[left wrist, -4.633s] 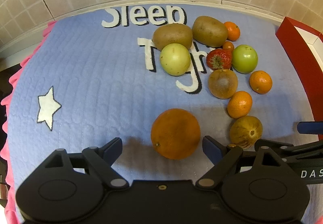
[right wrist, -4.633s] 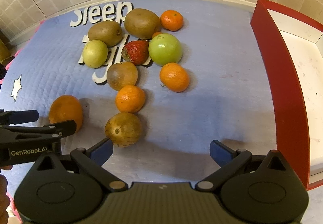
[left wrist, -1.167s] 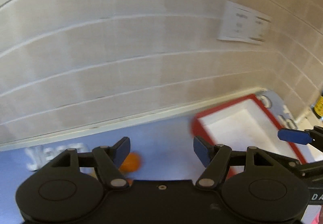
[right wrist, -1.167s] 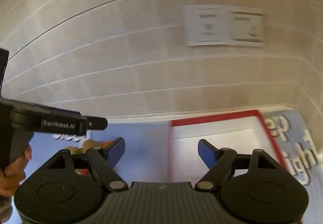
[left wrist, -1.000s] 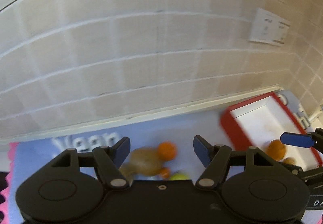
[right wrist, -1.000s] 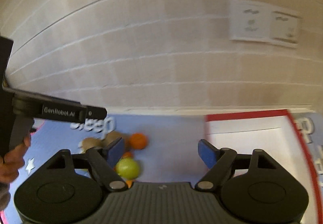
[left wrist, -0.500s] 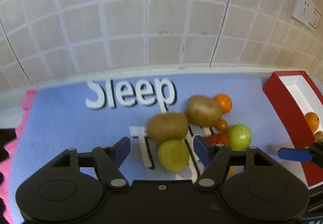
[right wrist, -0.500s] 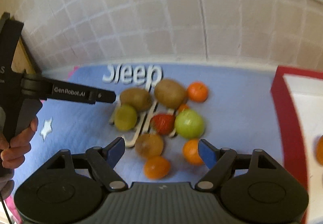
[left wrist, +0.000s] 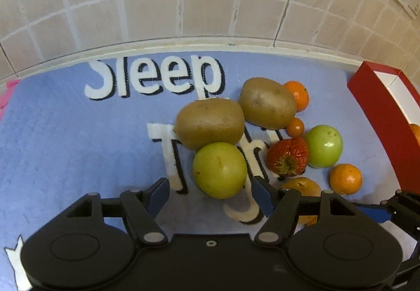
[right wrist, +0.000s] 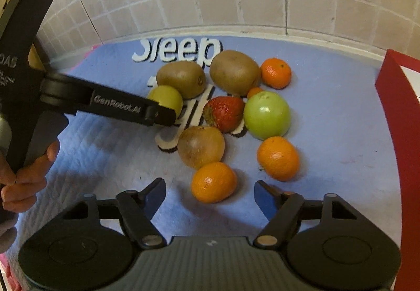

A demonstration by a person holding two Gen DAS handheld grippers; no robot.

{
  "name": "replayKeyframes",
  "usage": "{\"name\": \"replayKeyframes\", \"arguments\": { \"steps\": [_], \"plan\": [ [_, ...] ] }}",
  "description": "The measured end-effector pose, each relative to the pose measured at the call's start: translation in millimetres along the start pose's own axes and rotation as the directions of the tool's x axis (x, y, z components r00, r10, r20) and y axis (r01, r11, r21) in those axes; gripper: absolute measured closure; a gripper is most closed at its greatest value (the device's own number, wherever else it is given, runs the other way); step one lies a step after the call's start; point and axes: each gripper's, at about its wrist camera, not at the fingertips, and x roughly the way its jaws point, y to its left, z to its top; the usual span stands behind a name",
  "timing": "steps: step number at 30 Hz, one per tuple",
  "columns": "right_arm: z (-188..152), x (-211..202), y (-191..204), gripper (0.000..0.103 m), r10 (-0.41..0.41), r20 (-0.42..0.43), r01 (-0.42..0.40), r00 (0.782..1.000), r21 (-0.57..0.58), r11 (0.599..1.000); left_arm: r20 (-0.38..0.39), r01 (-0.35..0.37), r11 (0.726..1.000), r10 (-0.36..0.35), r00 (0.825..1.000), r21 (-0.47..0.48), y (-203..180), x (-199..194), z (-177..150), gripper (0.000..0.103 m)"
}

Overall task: Organize fruits
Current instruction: 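Grasp the green apple with the left tool while the right tool grasps a mandarin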

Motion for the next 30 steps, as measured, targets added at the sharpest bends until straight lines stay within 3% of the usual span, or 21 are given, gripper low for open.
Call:
{"name": "replayKeyframes", "arguments": {
  "steps": [4,14,17,18,19,21,30],
  "plan": [
    [-1,6,1,0.037,-0.011,-0.014,0.01,1.0,-0.009,1.0,-0.009,0.008,0.999,-0.007,1.0,0.032,-6,6,1,0.021],
    [1,19,20,0.037,-0.099,-0.043,0.094,0.994,-0.088,0.992,-0.048,-0.056,0.996,0.059,0.997,0.065,-22,26,13,0.021],
    [2,19,20,0.046,-0.112,-0.039,0.108,0.993,-0.077,0.991,-0.044,-0.076,0.994,0.08,0.996,0.084,-28,28,13,0.022],
    [2,17,20,0.06,-0.126,-0.036,0.124,0.991,-0.073,0.99,-0.042,-0.072,0.994,0.076,0.996,0.082,-28,27,13,0.033],
    [4,17,19,0.062,-0.134,-0.037,0.131,0.99,-0.072,0.989,-0.039,-0.069,0.995,0.072,0.997,0.078,-29,26,13,0.041],
    [5,16,17,0.062,-0.122,-0.051,0.119,0.991,-0.059,0.991,-0.034,-0.087,0.992,0.09,0.995,0.09,-31,25,14,0.048],
    [8,14,18,0.062,-0.127,-0.072,0.123,0.989,-0.052,0.991,-0.037,-0.086,0.993,0.089,0.995,0.085,-31,23,14,0.048]
  ]
}}
